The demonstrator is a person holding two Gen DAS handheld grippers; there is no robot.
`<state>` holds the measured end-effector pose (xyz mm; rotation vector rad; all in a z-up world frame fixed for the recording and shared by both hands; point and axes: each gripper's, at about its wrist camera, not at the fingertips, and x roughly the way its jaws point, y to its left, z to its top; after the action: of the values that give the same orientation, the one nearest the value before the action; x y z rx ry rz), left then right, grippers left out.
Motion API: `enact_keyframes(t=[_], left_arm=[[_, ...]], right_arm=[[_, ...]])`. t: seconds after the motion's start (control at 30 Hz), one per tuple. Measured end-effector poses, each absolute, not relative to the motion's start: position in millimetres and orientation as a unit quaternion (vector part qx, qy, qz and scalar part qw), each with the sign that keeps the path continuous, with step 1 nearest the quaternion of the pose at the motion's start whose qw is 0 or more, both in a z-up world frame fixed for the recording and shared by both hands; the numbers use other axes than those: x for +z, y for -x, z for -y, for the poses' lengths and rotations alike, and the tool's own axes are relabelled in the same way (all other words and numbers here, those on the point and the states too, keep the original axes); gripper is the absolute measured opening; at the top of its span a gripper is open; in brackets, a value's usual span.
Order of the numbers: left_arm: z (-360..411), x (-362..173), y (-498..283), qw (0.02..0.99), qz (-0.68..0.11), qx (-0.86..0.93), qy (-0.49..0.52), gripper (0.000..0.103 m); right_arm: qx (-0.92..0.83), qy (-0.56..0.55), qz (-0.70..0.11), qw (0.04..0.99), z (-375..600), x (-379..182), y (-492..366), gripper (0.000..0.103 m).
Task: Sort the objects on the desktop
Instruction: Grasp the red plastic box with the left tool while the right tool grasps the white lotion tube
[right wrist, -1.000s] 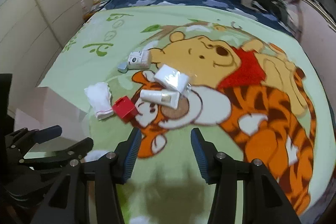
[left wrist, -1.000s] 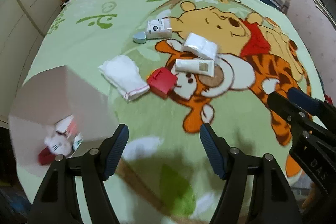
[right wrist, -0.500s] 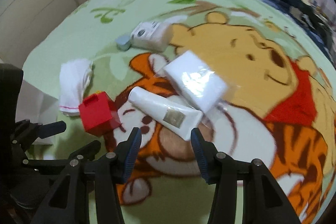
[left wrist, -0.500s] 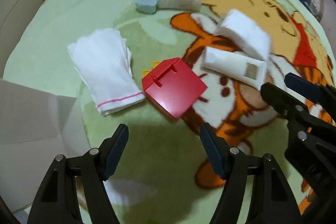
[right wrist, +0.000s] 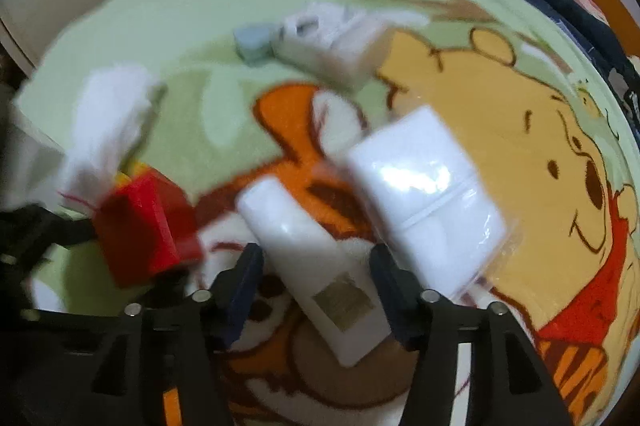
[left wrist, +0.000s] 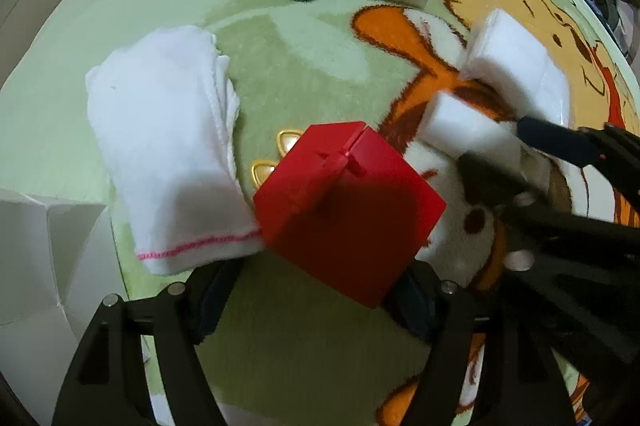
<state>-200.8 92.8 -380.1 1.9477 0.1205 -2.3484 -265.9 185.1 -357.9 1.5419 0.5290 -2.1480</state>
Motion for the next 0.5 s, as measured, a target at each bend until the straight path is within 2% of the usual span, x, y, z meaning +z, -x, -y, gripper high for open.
enact_keyframes(t=[0.13,0.3,0.37,0.5], left_arm=[[-93,-378,195,0.039,-0.04,-0.771,-0.634,0.074],[-93,-373,186,0.033,-0.045,-0.773,-0.632,0.074],[-96,-368,180,0.03,-0.041,-0.777,-0.627,0.074],[-107,-363,176,0.018,-0.025,-0.784,-0.62,0.074]], right_arm=[[-0.778,-0.557,-0.169,0.236,-193,-361,264,0.058],[-0.782,-0.573,-0.112,0.221,-220,-354,247,0.039],[-0.784,-0.578,-0.09,0.207,-233,-350,235,0.035],[-0.793,-0.58,-0.068,0.174,-252,-347,209,0.034]])
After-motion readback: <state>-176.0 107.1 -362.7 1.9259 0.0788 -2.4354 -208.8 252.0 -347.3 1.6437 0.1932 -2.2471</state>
